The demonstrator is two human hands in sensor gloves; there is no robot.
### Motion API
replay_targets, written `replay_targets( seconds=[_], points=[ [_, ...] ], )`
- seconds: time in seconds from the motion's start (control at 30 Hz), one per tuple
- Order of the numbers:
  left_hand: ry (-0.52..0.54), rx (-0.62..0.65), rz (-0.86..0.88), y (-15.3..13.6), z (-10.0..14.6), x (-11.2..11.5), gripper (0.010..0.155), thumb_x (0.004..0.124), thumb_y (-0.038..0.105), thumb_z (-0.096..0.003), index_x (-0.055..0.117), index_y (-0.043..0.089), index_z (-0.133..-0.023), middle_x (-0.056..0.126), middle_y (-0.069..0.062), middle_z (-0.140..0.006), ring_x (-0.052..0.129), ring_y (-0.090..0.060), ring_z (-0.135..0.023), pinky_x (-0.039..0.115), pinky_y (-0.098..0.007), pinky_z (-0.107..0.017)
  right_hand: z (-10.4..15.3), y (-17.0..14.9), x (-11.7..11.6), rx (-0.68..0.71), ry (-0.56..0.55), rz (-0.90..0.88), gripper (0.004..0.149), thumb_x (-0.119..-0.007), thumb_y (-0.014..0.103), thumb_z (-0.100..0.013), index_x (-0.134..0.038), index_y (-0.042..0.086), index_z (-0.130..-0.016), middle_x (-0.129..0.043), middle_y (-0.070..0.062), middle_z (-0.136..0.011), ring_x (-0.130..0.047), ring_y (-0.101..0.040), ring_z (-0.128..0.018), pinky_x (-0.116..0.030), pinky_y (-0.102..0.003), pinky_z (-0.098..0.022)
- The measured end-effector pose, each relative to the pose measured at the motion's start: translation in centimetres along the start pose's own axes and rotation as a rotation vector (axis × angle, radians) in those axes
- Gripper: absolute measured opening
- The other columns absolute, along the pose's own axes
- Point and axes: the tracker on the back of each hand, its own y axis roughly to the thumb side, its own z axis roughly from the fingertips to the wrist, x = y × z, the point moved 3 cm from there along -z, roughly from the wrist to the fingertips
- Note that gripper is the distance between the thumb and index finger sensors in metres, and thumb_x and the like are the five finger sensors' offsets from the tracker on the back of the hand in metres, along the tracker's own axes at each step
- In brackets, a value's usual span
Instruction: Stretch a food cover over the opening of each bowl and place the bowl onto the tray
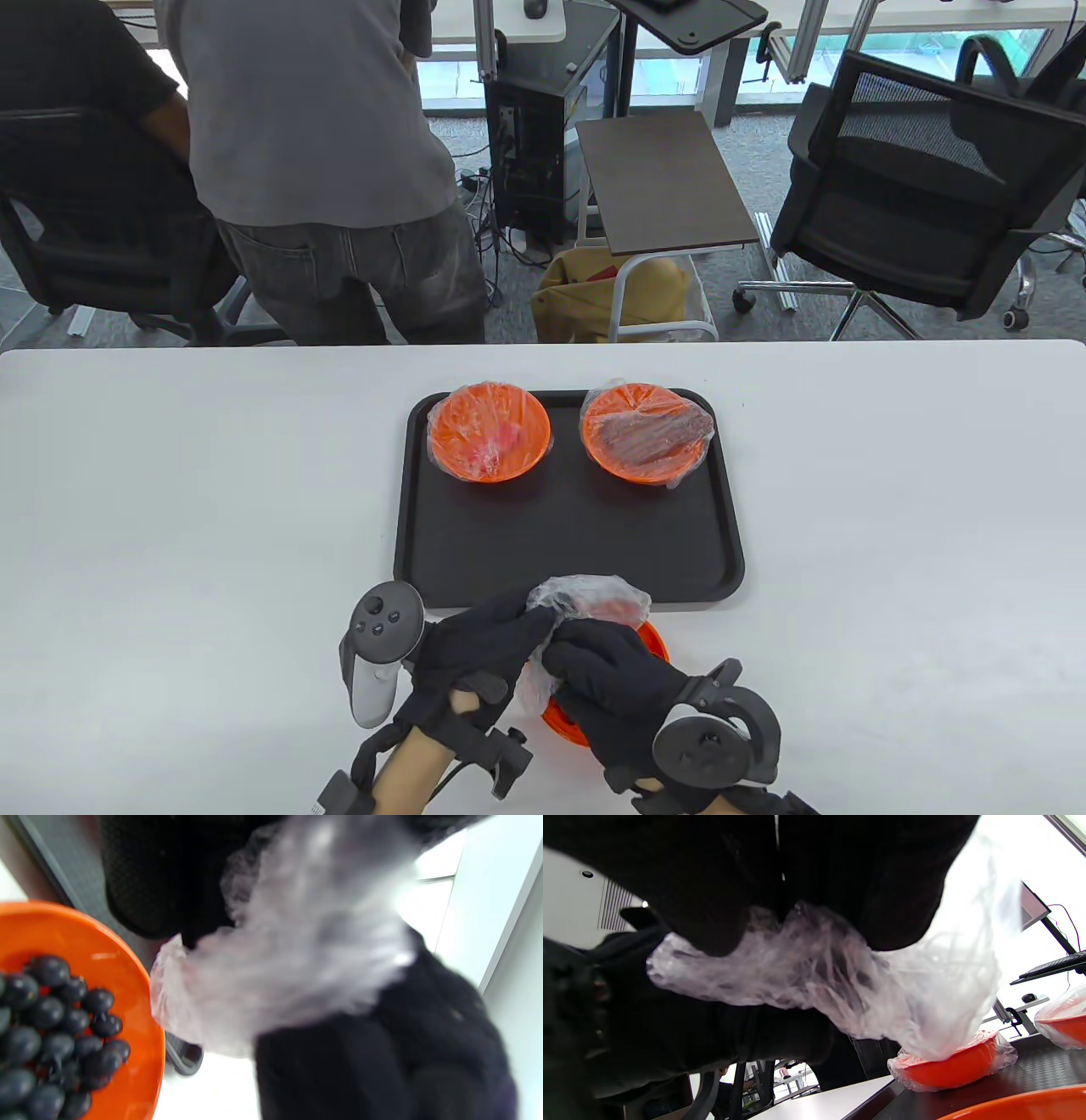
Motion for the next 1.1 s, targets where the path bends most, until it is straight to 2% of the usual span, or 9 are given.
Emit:
replay_targets(
  seconds=[0.13,0.2,0.33,0.57,0.67,0.8,0.93,1.0,1.1],
  points=[
    [0.022,-0.016,0.036,-0.7,-0.1,-1.1,0.044,0.087,0.041,-0.0496,0.093,0.022,-0.089,0.108,-0.008,-0.083,0.114,-0.032,-0.068,0.097,-0.046,-0.05,0.4,-1.6,2.2,-0.08,-0.111,-0.104,0.055,-0.089,0.046,-0.047,-0.082,0.021,-0.096,-0.087,-0.01,-0.096,-0.095,-0.038,-0.081,-0.088,-0.047,-0.054],
    [0.033,-0.013,0.062,-1.0,-0.1,-1.9,0.044,0.087,0.041,-0.0494,0.093,0.022,-0.089,0.109,-0.008,-0.081,0.114,-0.032,-0.068,0.096,-0.046,-0.05,0.7,-3.6,3.8,-0.192,-0.216,-0.175,0.056,-0.087,0.046,-0.048,-0.081,0.02,-0.097,-0.087,-0.012,-0.096,-0.095,-0.039,-0.08,-0.088,-0.048,-0.053],
    [-0.024,0.029,0.12,-0.8,-0.1,-2.5,0.043,0.086,0.041,-0.0493,0.093,0.024,-0.089,0.109,-0.006,-0.08,0.114,-0.03,-0.066,0.096,-0.046,-0.05,1.5,-7.1,5.0,-0.391,-0.304,-0.278,0.052,-0.084,0.035,-0.05,-0.079,0.017,-0.098,-0.084,-0.015,-0.097,-0.095,-0.042,-0.078,-0.088,-0.049,-0.052],
    [-0.201,0.126,0.121,0.7,-0.1,-0.9,0.043,0.086,0.041,-0.0493,0.093,0.026,-0.089,0.109,-0.004,-0.079,0.115,-0.029,-0.065,0.095,-0.046,-0.05,1.5,-11.2,2.8,-0.618,-0.227,-0.442,0.055,-0.087,0.025,-0.047,-0.078,0.014,-0.1,-0.083,-0.019,-0.098,-0.097,-0.044,-0.077,-0.09,-0.046,-0.05],
    [-0.241,0.148,0.085,1.2,0.0,-0.1,0.043,0.086,0.042,-0.0492,0.093,0.026,-0.089,0.111,-0.003,-0.077,0.115,-0.028,-0.064,0.095,-0.046,-0.05,0.9,-11.2,1.6,-0.59,-0.139,-0.51,0.059,-0.089,0.028,-0.047,-0.075,0.016,-0.103,-0.08,-0.019,-0.102,-0.094,-0.044,-0.082,-0.089,-0.045,-0.052],
    [-0.261,0.148,0.049,1.4,0.1,0.8,0.043,0.086,0.042,-0.0494,0.092,0.026,-0.089,0.111,-0.003,-0.076,0.115,-0.028,-0.064,0.095,-0.046,-0.05,-0.1,-9.8,-0.6,-0.445,0.048,-0.696,0.071,-0.094,0.034,-0.046,-0.066,0.017,-0.108,-0.072,-0.016,-0.108,-0.084,-0.044,-0.092,-0.084,-0.046,-0.057],
    [-0.291,0.138,0.045,1.2,0.0,1.5,0.043,0.085,0.042,-0.0496,0.092,0.027,-0.089,0.11,-0.002,-0.077,0.114,-0.028,-0.065,0.095,-0.047,-0.051,-0.7,-7.8,-1.8,-0.314,0.166,-0.727,0.079,-0.096,0.04,-0.045,-0.058,0.021,-0.112,-0.067,-0.014,-0.112,-0.077,-0.044,-0.097,-0.079,-0.049,-0.061],
    [-0.306,0.136,0.032,1.1,-0.1,1.8,0.043,0.085,0.043,-0.0497,0.092,0.027,-0.089,0.11,-0.002,-0.078,0.114,-0.028,-0.065,0.094,-0.047,-0.051,-0.8,-7.0,-2.1,-0.288,0.188,-0.751,0.081,-0.096,0.04,-0.045,-0.056,0.02,-0.113,-0.067,-0.015,-0.112,-0.078,-0.044,-0.097,-0.079,-0.049,-0.061],
    [-0.352,0.124,0.029,0.9,-0.1,2.6,0.043,0.086,0.043,-0.0503,0.092,0.027,-0.089,0.11,-0.002,-0.077,0.113,-0.029,-0.066,0.093,-0.048,-0.052,-1.0,-5.8,-2.4,-0.247,0.195,-0.745,0.079,-0.097,0.037,-0.044,-0.059,0.016,-0.111,-0.079,-0.014,-0.105,-0.094,-0.039,-0.086,-0.086,-0.045,-0.055]
  ],
)
